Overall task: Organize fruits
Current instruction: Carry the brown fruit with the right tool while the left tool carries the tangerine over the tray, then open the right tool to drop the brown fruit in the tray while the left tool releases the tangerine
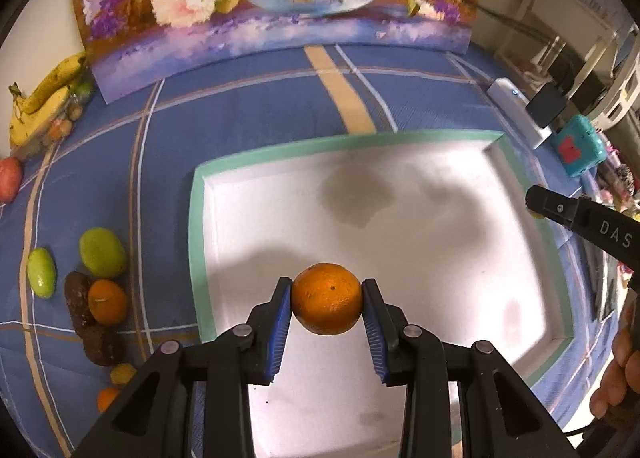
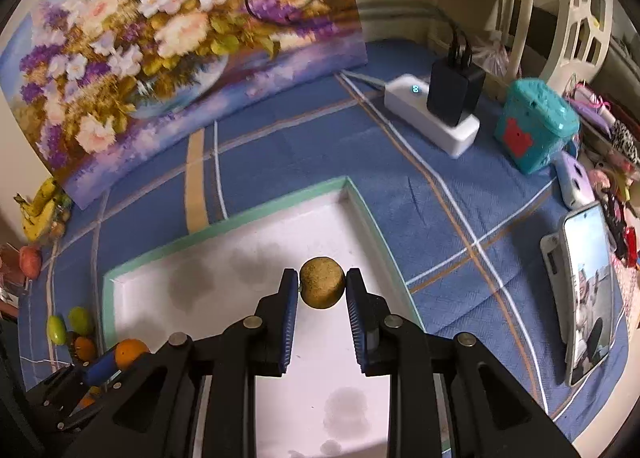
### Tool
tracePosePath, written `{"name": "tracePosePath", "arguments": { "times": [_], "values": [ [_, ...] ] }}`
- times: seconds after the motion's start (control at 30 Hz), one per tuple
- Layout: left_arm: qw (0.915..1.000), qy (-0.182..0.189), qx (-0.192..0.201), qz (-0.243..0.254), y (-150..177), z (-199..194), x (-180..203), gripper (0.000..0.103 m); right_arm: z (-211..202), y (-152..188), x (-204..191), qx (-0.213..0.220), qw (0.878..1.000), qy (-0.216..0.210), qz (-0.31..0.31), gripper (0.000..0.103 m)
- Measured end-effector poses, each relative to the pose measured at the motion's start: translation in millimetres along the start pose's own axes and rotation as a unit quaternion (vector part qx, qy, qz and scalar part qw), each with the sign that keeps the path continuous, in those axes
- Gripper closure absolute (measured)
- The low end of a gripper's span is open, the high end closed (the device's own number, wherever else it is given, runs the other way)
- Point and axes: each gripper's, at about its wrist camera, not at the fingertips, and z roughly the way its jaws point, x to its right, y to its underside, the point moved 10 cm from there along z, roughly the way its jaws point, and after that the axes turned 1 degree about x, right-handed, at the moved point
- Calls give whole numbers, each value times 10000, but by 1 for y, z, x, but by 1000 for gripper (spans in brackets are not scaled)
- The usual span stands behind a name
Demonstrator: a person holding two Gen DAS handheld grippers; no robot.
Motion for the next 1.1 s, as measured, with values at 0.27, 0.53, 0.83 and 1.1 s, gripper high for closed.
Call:
{"name": "tracePosePath", "arguments": {
  "times": [0.27, 0.53, 0.83, 1.1],
  "values": [
    [9999, -40, -156, -25, 9, 12, -1, 66, 26, 18, 5, -427, 9987, 237, -148, 77],
    [9998, -63, -172, -8, 11, 16, -1, 66, 37, 26, 6, -580, 9976, 316, -203, 77],
    [9997, -64, -220, -33, 12, 15, -3, 65, 40, 32, 6, -632, 9969, 364, -281, 77],
    [9996, -50, -267, 4, 12, 15, -2, 64, 43, 34, 4, -630, 9962, 450, -390, 77]
  ]
}}
